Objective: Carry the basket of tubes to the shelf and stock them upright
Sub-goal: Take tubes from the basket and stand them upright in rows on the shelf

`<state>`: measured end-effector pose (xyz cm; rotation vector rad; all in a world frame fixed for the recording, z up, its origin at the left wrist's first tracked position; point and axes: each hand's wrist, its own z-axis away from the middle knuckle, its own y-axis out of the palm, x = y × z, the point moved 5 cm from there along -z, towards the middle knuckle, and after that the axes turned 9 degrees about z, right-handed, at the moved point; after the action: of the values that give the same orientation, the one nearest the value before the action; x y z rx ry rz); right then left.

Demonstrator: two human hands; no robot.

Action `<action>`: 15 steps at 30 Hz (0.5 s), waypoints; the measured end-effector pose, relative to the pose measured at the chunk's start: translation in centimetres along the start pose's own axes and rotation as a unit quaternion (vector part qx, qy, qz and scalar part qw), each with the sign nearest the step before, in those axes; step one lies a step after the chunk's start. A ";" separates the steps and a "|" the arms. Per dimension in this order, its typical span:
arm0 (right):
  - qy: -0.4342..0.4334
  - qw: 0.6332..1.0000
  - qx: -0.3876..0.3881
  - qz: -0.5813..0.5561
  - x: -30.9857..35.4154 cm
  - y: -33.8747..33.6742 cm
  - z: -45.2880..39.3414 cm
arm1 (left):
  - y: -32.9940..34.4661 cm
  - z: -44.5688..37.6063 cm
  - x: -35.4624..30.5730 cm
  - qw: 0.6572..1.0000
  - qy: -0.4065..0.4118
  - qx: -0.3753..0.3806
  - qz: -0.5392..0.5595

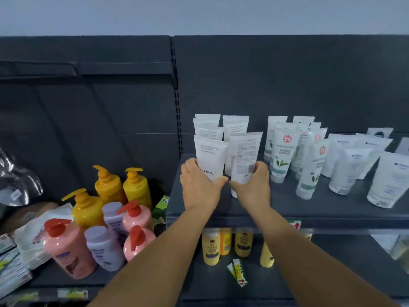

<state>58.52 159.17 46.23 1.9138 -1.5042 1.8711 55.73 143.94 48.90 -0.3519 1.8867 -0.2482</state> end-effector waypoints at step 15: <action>0.032 0.997 0.056 0.045 0.0 0.6 0.2 | 0.5 0.0 0.4 0.997 -0.036 0.027 -0.063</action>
<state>58.32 158.71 45.87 1.8383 -1.5224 2.0764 55.58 144.28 48.42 -0.4380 1.7867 -0.3651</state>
